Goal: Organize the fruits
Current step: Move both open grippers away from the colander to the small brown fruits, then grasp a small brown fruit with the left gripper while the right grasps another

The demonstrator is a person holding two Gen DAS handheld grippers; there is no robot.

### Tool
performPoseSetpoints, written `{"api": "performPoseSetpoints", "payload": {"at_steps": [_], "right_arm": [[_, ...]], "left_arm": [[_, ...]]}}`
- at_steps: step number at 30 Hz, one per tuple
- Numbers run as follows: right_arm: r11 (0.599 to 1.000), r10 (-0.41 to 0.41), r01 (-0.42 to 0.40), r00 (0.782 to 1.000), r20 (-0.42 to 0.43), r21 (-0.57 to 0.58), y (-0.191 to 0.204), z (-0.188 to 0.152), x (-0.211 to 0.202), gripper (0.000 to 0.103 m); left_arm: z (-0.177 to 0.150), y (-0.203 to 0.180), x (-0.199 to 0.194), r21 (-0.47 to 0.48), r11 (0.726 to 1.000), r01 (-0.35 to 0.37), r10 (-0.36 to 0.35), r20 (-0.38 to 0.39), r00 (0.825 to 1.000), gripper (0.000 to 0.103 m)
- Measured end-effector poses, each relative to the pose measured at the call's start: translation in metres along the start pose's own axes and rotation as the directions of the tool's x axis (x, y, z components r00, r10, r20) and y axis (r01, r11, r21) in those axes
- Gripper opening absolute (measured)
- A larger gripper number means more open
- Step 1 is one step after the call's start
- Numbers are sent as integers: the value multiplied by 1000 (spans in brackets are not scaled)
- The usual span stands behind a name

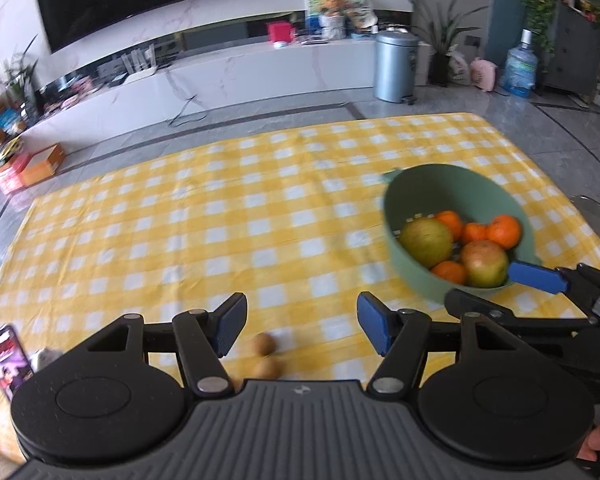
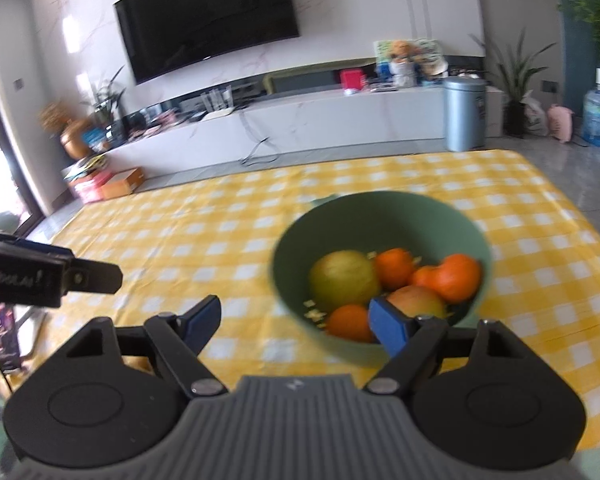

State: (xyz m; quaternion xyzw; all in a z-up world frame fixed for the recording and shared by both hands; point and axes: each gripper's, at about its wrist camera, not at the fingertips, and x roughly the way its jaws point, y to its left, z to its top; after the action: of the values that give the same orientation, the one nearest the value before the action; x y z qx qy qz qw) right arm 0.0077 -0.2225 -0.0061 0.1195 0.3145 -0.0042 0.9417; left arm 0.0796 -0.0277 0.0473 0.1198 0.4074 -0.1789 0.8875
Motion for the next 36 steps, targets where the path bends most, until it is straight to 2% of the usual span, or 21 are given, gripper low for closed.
{"api": "performPoseSetpoints", "payload": {"at_steps": [4, 12, 20, 24, 31, 36], "right_arm": [[999, 39, -40, 998, -48, -10, 18, -2, 8, 72], [992, 123, -125, 983, -138, -7, 47, -8, 28, 56], [983, 168, -180, 964, -208, -38, 76, -13, 55, 43], [976, 200, -215, 944, -263, -28, 86, -17, 73, 35], [967, 247, -252, 905, -346, 30, 94, -24, 99, 31], [966, 256, -251, 885, -388, 64, 95, -29, 114, 31]], "left_arm": [[-8, 27, 0, -46, 999, 7, -8, -22, 1000, 74], [-21, 74, 17, -186, 982, 11, -32, -108, 994, 74], [-34, 107, 45, -282, 959, 30, -83, -178, 981, 65], [-38, 112, 62, -300, 953, 31, -104, -228, 968, 64], [-44, 120, 87, -328, 944, 35, -133, -281, 950, 61], [-48, 119, 102, -322, 946, 39, -145, -311, 939, 61]]}}
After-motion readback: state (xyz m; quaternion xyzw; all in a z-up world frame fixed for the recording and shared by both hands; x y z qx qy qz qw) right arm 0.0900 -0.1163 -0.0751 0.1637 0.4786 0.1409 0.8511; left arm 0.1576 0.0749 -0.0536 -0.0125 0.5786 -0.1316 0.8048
